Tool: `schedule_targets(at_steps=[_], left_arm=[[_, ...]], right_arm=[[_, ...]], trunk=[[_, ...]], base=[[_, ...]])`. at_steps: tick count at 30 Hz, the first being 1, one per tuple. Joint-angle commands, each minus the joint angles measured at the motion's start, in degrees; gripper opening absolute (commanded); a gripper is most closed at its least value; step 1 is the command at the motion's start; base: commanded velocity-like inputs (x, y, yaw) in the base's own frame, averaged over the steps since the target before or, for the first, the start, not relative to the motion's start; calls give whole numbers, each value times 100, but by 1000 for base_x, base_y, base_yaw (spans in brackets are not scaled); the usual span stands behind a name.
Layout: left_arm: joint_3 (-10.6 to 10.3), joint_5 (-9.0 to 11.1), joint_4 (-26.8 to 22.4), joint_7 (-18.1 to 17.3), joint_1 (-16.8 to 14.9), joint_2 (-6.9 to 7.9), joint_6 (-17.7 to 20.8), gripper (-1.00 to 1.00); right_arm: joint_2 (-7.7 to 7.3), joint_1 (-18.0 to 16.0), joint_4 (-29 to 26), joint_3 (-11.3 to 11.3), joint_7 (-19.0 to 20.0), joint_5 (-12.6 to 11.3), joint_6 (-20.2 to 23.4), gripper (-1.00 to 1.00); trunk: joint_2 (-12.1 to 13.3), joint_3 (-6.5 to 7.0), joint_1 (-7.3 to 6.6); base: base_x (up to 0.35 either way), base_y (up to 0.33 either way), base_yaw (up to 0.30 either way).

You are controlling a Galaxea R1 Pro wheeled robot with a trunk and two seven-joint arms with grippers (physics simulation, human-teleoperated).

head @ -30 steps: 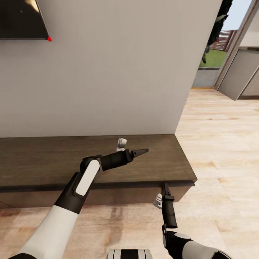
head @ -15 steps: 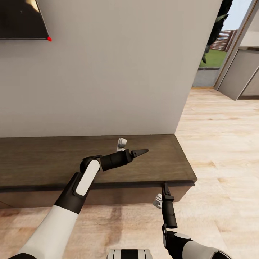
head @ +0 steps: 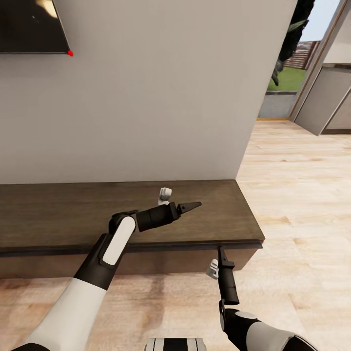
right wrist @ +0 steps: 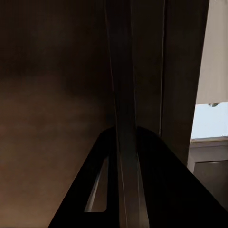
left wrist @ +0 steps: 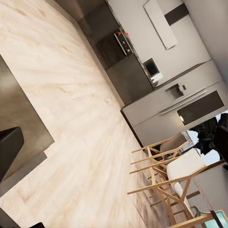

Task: Place each of the two pumpkins and all three candles from the living room inside a cabinet in the living room (use any cabinet), then make sure every cabinet is closed, and position the cauldron so it is next to a table in the living room.

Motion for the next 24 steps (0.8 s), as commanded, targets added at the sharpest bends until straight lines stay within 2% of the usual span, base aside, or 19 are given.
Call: schedule_targets(at_steps=[1,6,24], left_arm=[[0,0,0,0,-1,0,0,100],[-5,0,0,0,-1,-8,0,100],[-6,0,0,0,-1,-9,0,100]], right_arm=[[-3,5,9,17,206,-11,-24,-100],[-4,5,13,19,207,-5,-25,-100],[-5,3,13,35,208,5,-34,-100]], trunk=[[1,-1,1],[1,-1,1],[1,-1,1]], base=[[0,0,0],[-180,0,0],[-332,0,0]])
